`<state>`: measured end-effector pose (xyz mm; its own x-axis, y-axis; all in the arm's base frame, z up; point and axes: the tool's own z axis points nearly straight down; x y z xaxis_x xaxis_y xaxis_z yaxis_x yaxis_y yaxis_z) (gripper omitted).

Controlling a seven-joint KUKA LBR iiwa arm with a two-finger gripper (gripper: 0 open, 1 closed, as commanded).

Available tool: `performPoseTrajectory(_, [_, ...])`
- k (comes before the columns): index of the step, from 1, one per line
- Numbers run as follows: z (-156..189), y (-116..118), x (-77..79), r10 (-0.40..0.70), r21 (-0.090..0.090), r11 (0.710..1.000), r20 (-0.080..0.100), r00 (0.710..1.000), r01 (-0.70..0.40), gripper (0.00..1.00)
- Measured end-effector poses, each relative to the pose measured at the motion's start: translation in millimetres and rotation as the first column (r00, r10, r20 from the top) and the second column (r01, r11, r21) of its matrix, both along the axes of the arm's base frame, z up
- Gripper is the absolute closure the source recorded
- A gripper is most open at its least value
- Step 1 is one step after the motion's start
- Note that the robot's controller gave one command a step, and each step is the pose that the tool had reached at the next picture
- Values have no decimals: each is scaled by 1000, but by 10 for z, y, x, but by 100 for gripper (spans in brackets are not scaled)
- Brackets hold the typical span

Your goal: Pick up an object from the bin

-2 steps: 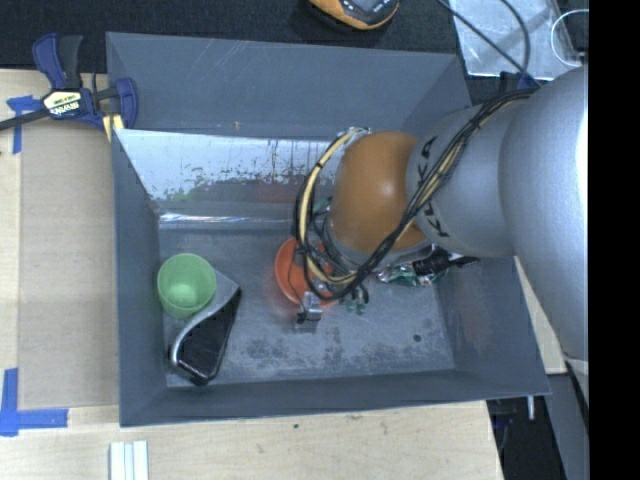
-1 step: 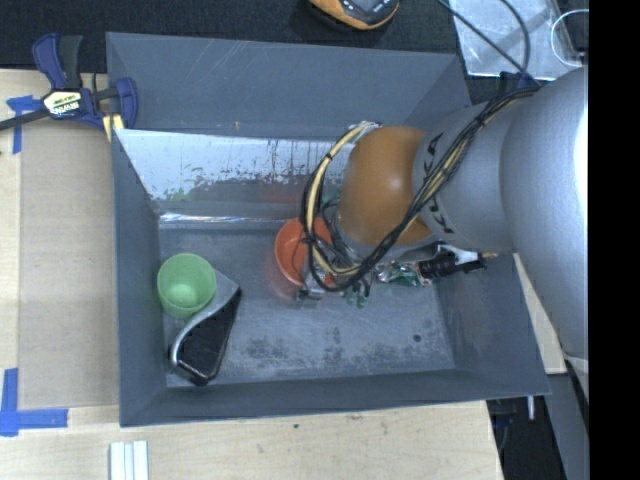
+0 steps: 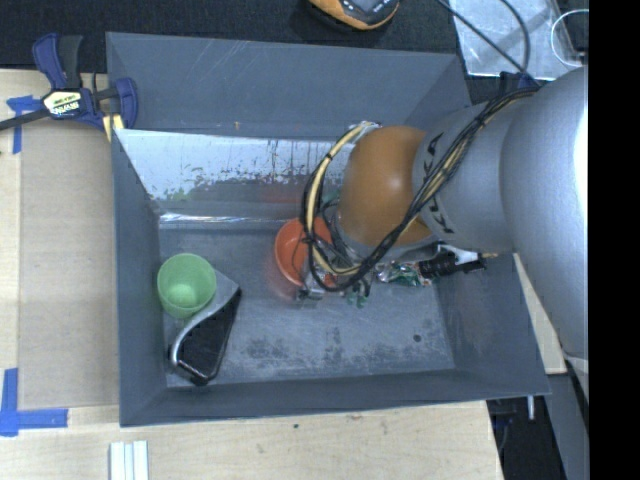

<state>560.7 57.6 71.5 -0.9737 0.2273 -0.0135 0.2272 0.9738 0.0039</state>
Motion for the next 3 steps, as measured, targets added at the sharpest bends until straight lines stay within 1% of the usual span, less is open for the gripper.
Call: performPoseTrajectory(3, [203, -4, -6, 0, 0, 1000, -1, 1000, 0, 100])
